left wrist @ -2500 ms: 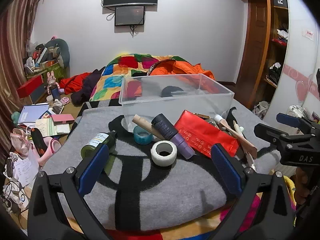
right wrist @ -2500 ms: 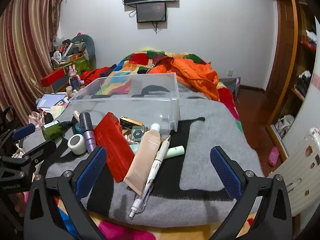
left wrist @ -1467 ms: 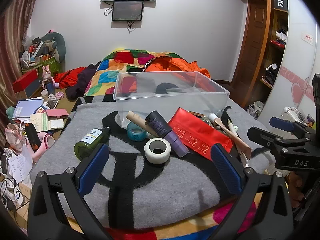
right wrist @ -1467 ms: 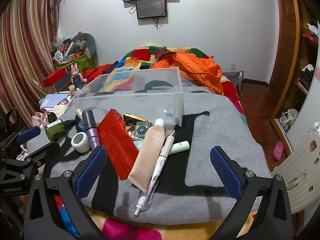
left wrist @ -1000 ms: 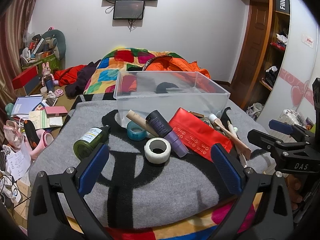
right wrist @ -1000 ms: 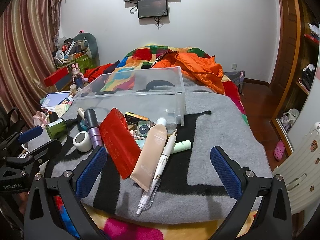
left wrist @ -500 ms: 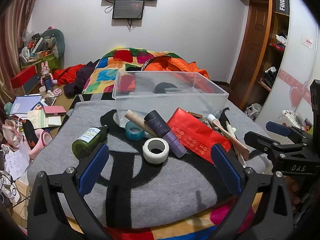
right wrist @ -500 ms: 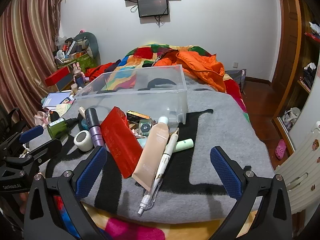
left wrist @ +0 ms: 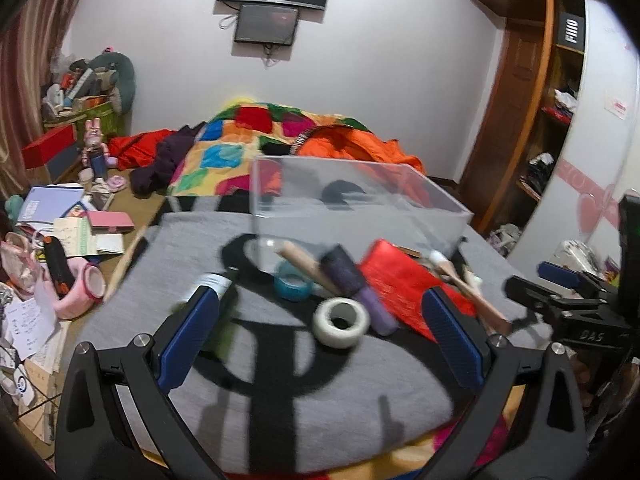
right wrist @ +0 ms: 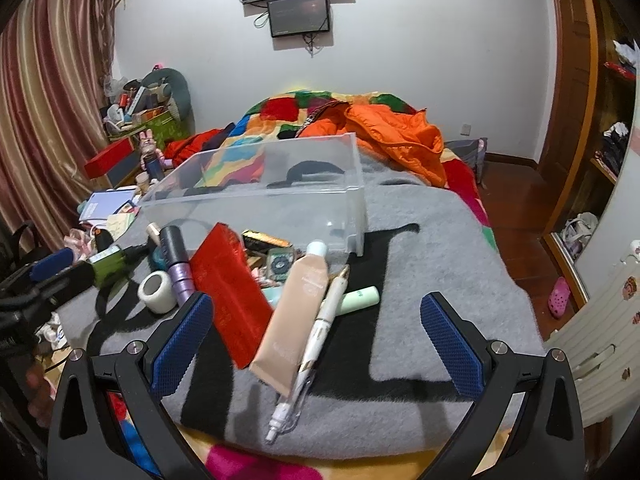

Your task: Organize objects

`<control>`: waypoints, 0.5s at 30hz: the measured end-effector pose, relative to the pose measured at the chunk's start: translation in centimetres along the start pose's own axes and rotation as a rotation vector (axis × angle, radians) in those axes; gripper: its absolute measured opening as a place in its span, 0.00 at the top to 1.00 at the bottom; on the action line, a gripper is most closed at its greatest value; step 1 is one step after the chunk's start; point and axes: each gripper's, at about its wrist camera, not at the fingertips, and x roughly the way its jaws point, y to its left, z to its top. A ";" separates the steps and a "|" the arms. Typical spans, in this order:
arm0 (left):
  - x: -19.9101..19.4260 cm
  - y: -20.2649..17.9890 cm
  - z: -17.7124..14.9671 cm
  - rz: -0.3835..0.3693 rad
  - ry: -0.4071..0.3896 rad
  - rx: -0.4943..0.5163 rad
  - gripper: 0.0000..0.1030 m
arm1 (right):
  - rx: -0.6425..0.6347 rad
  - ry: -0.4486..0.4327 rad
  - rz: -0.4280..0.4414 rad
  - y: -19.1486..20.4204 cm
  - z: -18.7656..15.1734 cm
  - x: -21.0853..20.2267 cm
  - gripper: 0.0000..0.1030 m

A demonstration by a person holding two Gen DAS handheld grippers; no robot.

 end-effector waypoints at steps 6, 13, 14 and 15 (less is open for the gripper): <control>1.2 3.0 0.4 0.088 0.010 -0.010 0.13 | 0.021 0.015 -0.040 -0.9 0.1 1.2 0.01; 4.9 6.2 0.1 0.111 0.093 -0.049 0.32 | 0.067 0.080 -0.042 -2.5 -0.1 3.6 0.27; 5.6 6.5 -0.1 0.120 0.110 -0.054 0.35 | 0.074 0.095 -0.034 -2.7 -0.2 4.0 0.33; 6.0 6.7 -0.3 0.122 0.119 -0.059 0.37 | 0.077 0.105 -0.026 -2.7 -0.3 4.2 0.35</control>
